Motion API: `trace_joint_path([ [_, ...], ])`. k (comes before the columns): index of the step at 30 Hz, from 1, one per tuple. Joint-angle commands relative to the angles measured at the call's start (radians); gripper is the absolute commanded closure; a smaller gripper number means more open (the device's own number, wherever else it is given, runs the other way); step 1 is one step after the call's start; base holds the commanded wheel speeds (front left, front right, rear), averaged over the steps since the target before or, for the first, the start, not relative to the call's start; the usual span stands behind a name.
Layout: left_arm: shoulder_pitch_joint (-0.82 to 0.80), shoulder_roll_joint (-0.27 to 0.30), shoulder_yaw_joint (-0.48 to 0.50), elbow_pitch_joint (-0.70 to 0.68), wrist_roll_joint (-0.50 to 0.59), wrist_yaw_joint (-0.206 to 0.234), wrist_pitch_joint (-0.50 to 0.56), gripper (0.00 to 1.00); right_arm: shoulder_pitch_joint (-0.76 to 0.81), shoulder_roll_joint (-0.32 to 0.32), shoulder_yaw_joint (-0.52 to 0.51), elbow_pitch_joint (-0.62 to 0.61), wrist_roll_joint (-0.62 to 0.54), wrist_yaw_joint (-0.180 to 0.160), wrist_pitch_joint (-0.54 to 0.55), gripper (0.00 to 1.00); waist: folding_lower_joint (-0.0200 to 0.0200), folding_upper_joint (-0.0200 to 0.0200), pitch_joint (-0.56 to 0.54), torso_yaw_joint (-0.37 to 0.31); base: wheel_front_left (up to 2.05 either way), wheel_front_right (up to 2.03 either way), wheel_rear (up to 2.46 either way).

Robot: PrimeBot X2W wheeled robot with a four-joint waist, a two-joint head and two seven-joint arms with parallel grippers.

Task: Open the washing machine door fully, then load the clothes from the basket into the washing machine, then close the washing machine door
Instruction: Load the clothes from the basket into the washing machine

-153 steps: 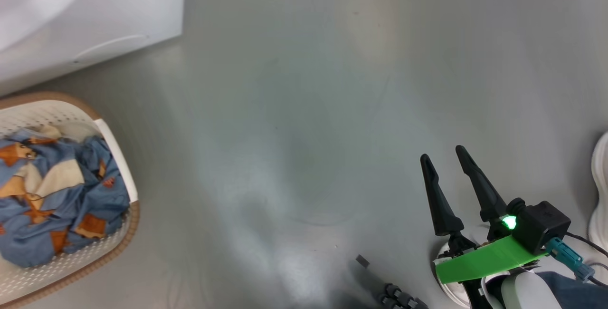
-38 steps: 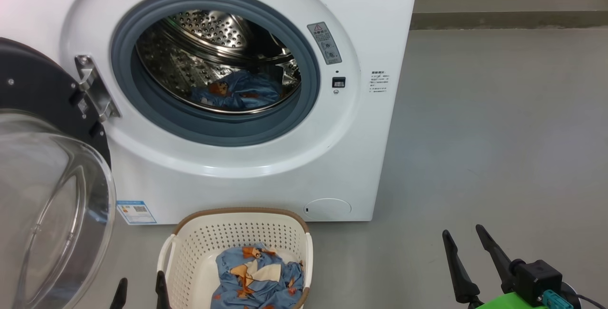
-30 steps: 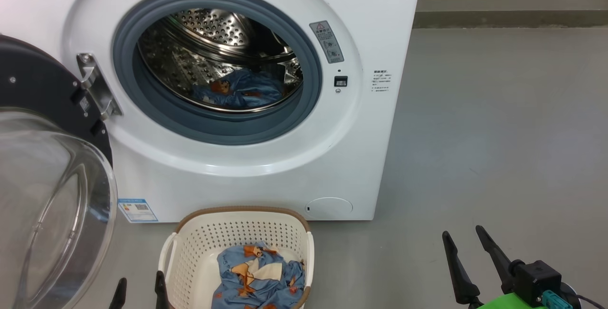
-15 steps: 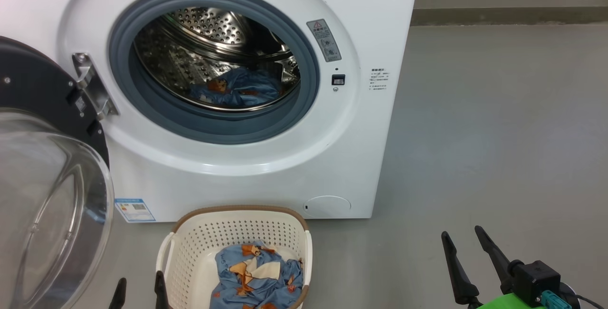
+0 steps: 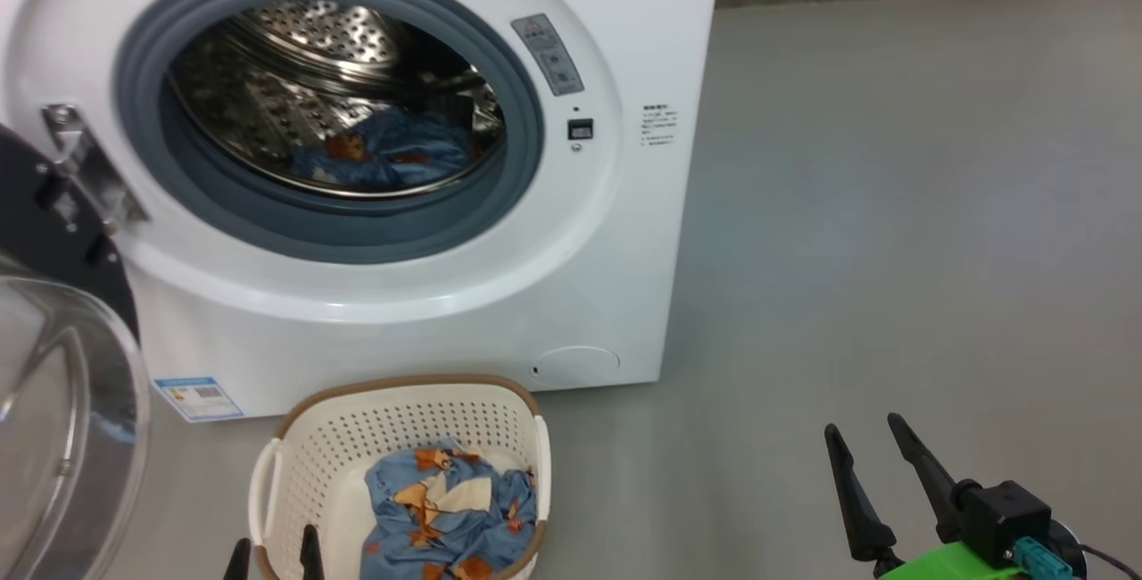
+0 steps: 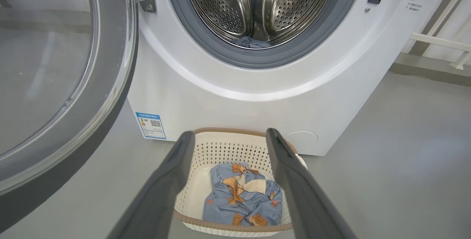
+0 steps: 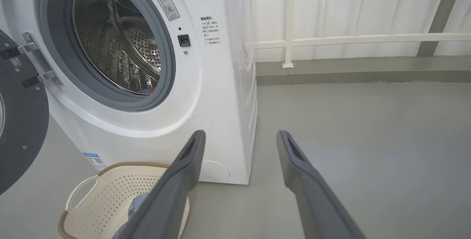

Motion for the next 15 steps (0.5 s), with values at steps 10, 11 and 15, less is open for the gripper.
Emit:
trace_joint_path([
  [10,-0.199,0.027,0.047,0.137,-0.125,-0.069,0.106,0.0,-0.141,-0.009,0.08,-0.05,0.048,-0.001,-0.005,0.0,0.0,0.0,0.209,-0.144,0.0,0.0,0.0],
  [11,-0.219,0.033,0.051,0.157,-0.134,-0.073,0.121,0.0,-0.155,-0.009,0.085,-0.052,0.052,-0.001,-0.005,0.0,0.0,0.0,0.23,-0.155,0.0,0.0,0.0],
  [15,-0.295,0.062,0.06,0.222,-0.155,-0.09,0.15,0.0,-0.204,-0.009,0.105,-0.062,0.073,-0.001,-0.005,0.0,0.0,0.0,0.307,-0.199,0.0,0.0,0.0],
])
